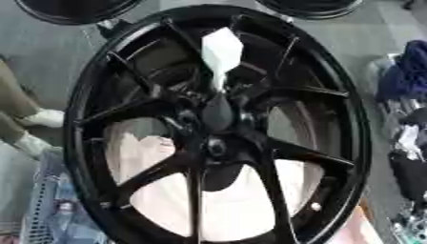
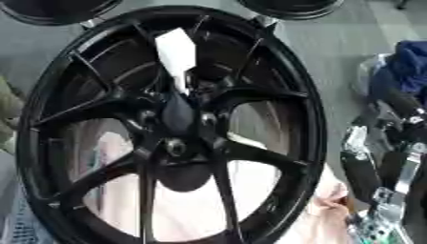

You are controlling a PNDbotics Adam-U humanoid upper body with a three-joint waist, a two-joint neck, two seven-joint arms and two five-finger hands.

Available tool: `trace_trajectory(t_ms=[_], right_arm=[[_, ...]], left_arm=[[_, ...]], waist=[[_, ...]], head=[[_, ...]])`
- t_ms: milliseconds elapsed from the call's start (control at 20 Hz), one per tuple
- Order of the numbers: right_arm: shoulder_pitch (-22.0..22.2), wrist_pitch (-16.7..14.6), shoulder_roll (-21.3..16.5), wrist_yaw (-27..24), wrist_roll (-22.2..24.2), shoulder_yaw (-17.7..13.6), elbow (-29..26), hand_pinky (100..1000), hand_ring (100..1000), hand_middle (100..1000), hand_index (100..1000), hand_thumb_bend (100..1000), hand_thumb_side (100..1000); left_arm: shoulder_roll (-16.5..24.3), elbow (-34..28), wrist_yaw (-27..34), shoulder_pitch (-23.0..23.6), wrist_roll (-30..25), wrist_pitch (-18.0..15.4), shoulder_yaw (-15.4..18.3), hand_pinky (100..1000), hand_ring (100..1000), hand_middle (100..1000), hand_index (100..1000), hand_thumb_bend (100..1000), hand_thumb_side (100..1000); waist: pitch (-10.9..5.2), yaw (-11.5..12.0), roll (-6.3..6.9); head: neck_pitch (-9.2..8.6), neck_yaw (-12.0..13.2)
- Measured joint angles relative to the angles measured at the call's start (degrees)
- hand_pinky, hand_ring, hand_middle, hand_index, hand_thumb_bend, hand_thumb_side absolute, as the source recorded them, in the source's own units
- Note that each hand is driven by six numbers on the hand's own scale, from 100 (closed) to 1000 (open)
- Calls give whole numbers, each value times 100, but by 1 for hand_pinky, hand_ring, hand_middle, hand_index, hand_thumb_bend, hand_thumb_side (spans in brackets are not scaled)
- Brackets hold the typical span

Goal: Pull the pin out of the wheel hub.

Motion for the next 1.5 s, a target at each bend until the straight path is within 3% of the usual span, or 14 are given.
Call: trace_trajectory(t_ms=[300, 450, 500, 850, 1500], right_arm=[[51, 2, 0, 2, -2, 24, 0, 520, 817, 764, 778, 100, 381], [102, 2, -5, 7, -2, 23, 1, 524, 836, 776, 779, 100, 373], [114, 1, -5, 15, -1, 23, 1, 522, 829, 773, 778, 100, 374], [238, 13, -7, 60, -13, 24, 1, 520, 820, 768, 776, 100, 374], [402, 48, -76, 112, -48, 64, 7, 516, 815, 763, 775, 100, 364]], left_arm=[[476, 0, -163, -189, -41, -150, -6, 808, 683, 551, 741, 100, 630], [909, 0, -385, -409, -116, -282, -77, 806, 685, 557, 741, 100, 649], [1073, -1, -413, -514, -151, -332, -120, 806, 687, 559, 742, 100, 611], [2271, -17, -343, -1340, -610, -601, -396, 804, 695, 568, 747, 100, 587], [3858, -25, -178, -2283, -1309, -16, -631, 798, 705, 587, 753, 100, 499]], waist=[[-18, -37, 43], [-88, -56, 90], [-107, -61, 96], [-187, -25, 125], [-325, -177, 269]], head=[[70, 0], [134, 0], [151, 0], [258, -23], [396, -24]])
